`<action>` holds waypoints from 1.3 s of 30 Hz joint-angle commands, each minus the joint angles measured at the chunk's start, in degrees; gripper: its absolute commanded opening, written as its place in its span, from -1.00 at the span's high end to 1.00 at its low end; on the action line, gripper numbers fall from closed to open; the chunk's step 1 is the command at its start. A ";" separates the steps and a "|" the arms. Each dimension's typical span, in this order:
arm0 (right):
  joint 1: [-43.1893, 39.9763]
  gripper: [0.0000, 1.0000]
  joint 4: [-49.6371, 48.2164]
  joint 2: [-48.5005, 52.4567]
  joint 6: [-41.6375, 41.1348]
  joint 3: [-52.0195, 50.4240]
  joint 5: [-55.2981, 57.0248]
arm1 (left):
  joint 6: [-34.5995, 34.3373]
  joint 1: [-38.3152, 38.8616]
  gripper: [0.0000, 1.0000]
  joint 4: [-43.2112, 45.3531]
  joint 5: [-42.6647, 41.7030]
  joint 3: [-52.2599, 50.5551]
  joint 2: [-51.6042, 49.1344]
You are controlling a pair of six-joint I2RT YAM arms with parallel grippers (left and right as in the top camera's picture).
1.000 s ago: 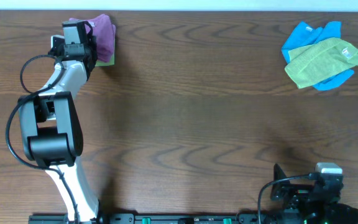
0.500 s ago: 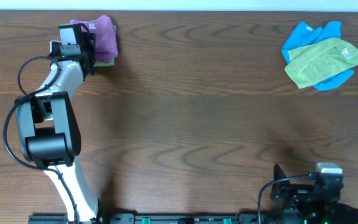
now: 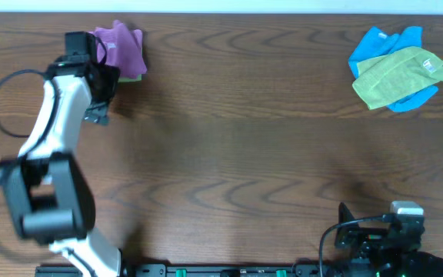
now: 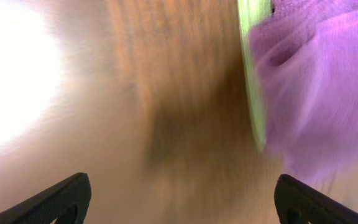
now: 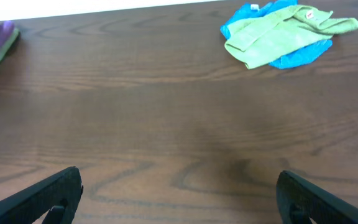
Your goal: Fold the cloth
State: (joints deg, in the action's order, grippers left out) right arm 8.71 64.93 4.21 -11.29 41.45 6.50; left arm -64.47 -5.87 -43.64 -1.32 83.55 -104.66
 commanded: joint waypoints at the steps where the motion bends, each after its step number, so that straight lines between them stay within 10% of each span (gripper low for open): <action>1: -0.50 -0.99 0.02 -0.17 0.63 -0.13 0.61 | 13.25 1.77 -0.90 -5.05 2.25 0.94 8.83; 18: -0.50 -0.99 0.02 -0.17 0.63 -0.11 0.61 | 21.44 4.66 -0.90 -0.28 16.50 -1.20 24.57; 28: -0.50 -0.98 0.02 -0.17 0.63 -0.11 0.61 | 11.26 9.90 -0.90 23.37 13.05 -1.22 10.38; 36: -0.50 -0.98 0.02 -0.17 0.63 -0.11 0.61 | -18.16 9.03 -0.91 26.01 18.12 -1.22 3.74; 39: -0.50 -0.99 0.02 -0.17 0.63 -0.11 0.61 | -17.97 7.56 -0.91 26.23 14.71 -1.18 1.55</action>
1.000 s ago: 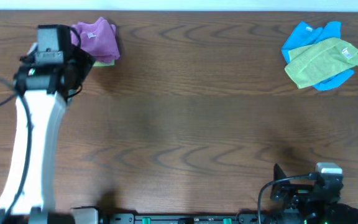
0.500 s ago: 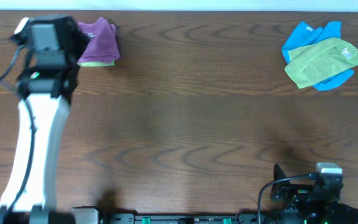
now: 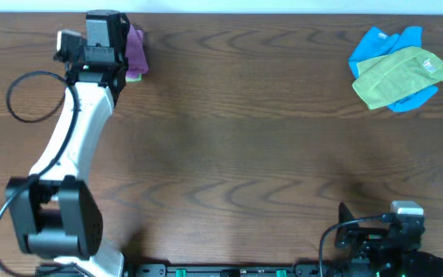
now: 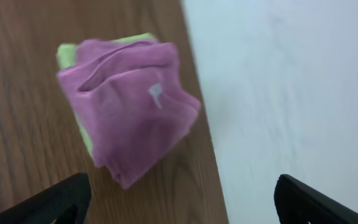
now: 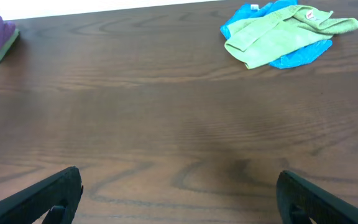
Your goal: Fold the cloth
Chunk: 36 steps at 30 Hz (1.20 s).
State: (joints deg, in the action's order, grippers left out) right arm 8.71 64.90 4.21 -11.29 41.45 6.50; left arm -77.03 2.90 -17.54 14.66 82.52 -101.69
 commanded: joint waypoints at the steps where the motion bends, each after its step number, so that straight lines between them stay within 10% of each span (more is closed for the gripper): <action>1: -0.50 -0.98 0.04 -0.17 0.63 -0.11 0.61 | -0.37 -2.12 -0.90 0.96 -3.76 0.07 -1.66; 9: -0.50 -0.98 0.04 -0.17 0.63 -0.11 0.61 | 22.58 -5.11 -0.91 -0.28 -10.08 7.37 -1.75; 17: -0.50 -0.99 0.04 -0.17 0.63 -0.11 0.61 | -1.66 -4.63 -0.90 -22.08 -4.42 7.50 -2.19; 23: -0.50 -0.99 0.04 -0.17 0.63 -0.11 0.63 | 28.20 -4.81 -0.91 -6.91 -7.23 7.41 -2.91; 36: -0.50 -0.98 0.04 -0.17 0.63 -0.11 0.61 | 38.82 -7.32 -0.90 -0.68 -17.97 7.43 -6.67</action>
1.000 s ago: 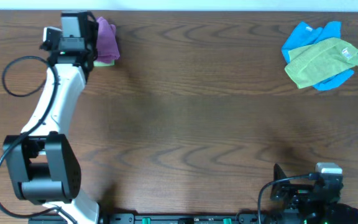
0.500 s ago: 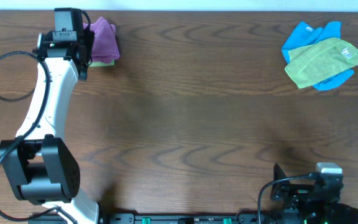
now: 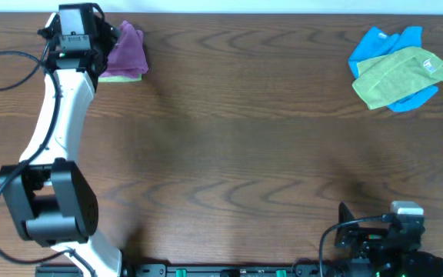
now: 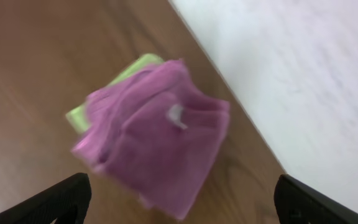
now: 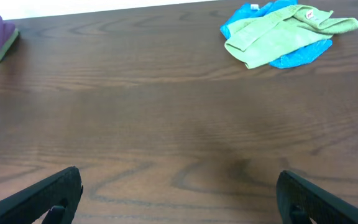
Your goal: Fold the cloth
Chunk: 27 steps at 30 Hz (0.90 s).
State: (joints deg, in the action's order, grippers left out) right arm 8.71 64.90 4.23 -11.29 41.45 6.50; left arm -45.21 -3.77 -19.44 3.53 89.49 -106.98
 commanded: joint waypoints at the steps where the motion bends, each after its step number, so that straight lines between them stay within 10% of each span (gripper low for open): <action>1: -0.50 -0.99 0.04 -0.20 0.63 -0.13 0.63 | 8.41 -0.85 -0.90 1.46 -8.39 0.46 -1.44; 9: -0.50 -0.98 0.04 -0.20 0.63 -0.11 0.61 | 22.27 -1.20 -0.90 -11.43 -8.70 3.23 -1.44; 18: -0.50 -0.98 0.04 -0.22 0.63 -0.11 0.61 | 19.63 -1.90 -0.91 -14.38 -0.63 4.87 -1.44; 27: -0.50 -0.98 0.04 -0.20 0.63 -0.11 0.63 | 38.32 -3.76 -0.90 -23.82 -3.56 13.14 -1.44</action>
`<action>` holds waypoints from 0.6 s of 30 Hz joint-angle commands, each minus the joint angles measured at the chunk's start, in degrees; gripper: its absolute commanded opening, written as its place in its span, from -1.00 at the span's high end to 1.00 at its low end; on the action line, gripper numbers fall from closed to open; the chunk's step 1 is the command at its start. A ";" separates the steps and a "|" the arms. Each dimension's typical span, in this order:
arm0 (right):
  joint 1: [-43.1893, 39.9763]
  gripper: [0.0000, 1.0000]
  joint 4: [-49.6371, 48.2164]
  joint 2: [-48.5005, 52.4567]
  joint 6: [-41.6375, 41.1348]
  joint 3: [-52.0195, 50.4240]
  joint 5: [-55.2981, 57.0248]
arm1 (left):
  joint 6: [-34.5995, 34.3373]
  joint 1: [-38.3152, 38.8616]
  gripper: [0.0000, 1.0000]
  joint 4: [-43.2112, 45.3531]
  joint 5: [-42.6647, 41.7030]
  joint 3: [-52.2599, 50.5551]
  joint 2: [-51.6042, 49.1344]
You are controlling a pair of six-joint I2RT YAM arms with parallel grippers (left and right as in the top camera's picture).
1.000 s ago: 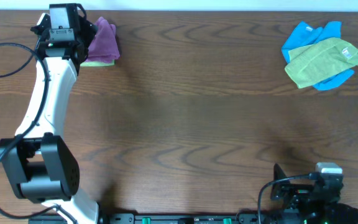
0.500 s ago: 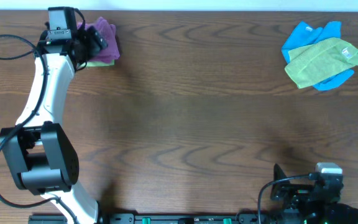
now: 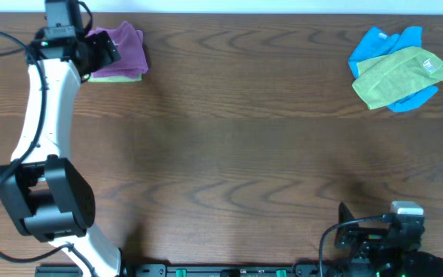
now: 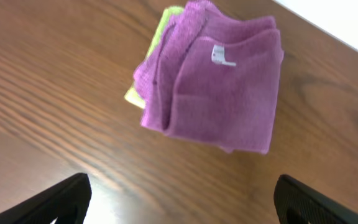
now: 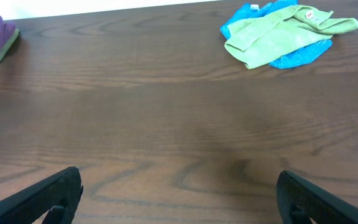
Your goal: Fold the cloth
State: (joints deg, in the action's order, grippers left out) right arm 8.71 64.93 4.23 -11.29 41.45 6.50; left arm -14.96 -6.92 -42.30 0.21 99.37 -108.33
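Observation:
A folded purple cloth point(image 3: 118, 51) lies on a folded light-green cloth point(image 3: 133, 77) at the table's far left corner; the left wrist view shows the purple cloth point(image 4: 219, 84) with a white tag, the green one point(image 4: 143, 87) peeking out beneath. My left gripper point(image 4: 178, 205) hovers open beside this stack, holding nothing; overhead the gripper point(image 3: 98, 52) sits at the stack's left edge. An unfolded green cloth point(image 3: 402, 75) lies crumpled on a blue cloth point(image 3: 383, 42) at the far right. My right gripper point(image 5: 179, 199) is open at the near right, empty.
The wooden table point(image 3: 244, 146) spreads wide between the two piles. Its far edge point(image 3: 244, 13) meets a white wall just behind the purple stack. A black cable loops off the left arm near the table's left side.
My left gripper has shifted a little farther left and back along the far edge; the purple stack now sits higher and squarer in its wrist view. The right arm is still.
My left gripper was open just in front of the purple stack. Then it stood over the stack at the far edge, then to its left. It stayed open throughout, the stack kept its place, and the right arm never moved.

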 commanded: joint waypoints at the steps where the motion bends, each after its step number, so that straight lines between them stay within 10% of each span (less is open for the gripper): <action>1: -0.50 -0.98 0.02 -0.20 0.63 -0.13 0.61 | 9.20 -0.61 -0.90 -0.96 -0.26 3.61 -0.09; 18: -0.50 -0.98 0.02 -0.20 0.63 -0.11 0.61 | 11.91 -3.58 -0.90 14.91 -6.58 3.72 -11.21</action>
State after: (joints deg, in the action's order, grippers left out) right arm 8.71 64.93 4.23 -11.29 41.45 6.48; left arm -2.94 -9.96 -28.16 -3.36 102.83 -114.85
